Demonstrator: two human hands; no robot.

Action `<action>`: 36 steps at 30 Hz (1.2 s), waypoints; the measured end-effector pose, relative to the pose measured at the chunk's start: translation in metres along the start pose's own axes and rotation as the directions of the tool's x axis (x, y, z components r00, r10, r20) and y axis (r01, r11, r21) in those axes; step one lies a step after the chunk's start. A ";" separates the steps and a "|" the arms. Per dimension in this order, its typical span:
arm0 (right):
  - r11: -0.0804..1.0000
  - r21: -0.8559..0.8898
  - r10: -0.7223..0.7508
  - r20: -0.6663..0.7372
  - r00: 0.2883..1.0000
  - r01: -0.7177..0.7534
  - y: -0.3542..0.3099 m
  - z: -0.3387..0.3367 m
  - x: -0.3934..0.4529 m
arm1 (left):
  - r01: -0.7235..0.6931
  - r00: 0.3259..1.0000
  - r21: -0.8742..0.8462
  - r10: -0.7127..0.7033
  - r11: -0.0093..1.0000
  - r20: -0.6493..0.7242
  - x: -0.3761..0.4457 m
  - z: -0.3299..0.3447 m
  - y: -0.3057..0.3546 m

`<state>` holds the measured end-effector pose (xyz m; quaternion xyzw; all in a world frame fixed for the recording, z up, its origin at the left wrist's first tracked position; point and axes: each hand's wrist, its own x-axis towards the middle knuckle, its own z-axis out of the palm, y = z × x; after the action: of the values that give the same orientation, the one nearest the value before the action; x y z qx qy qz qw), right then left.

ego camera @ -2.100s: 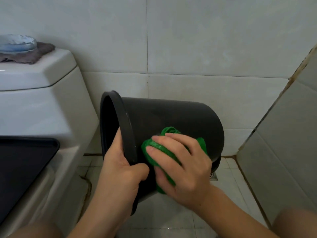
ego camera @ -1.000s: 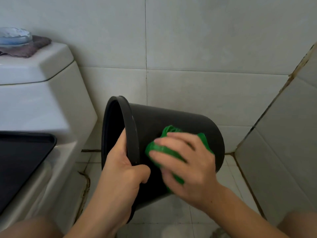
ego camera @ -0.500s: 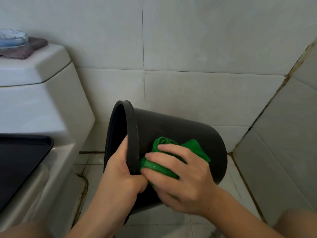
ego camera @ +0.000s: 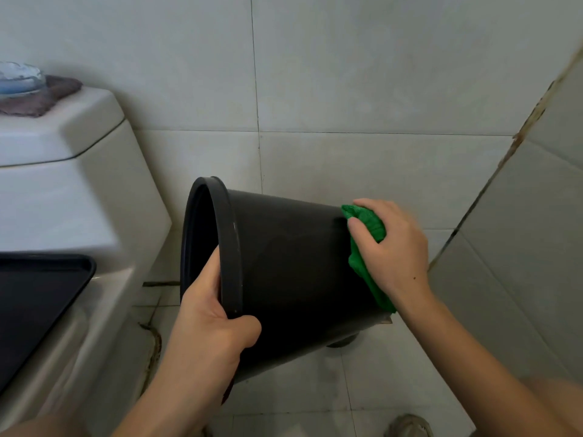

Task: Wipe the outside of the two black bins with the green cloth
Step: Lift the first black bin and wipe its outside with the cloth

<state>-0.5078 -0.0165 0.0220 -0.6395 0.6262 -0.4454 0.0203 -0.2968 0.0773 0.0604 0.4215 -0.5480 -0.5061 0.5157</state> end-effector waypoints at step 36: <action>0.983 0.017 0.180 0.084 0.980 -0.182 0.007 -0.016 0.023 | -0.036 0.997 0.105 0.028 0.994 0.077 -0.003 0.004 0.000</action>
<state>-0.5275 -0.0286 0.0403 -0.5975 0.6749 -0.4227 0.0941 -0.3009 0.0804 0.0605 0.4201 -0.5998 -0.4836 0.4795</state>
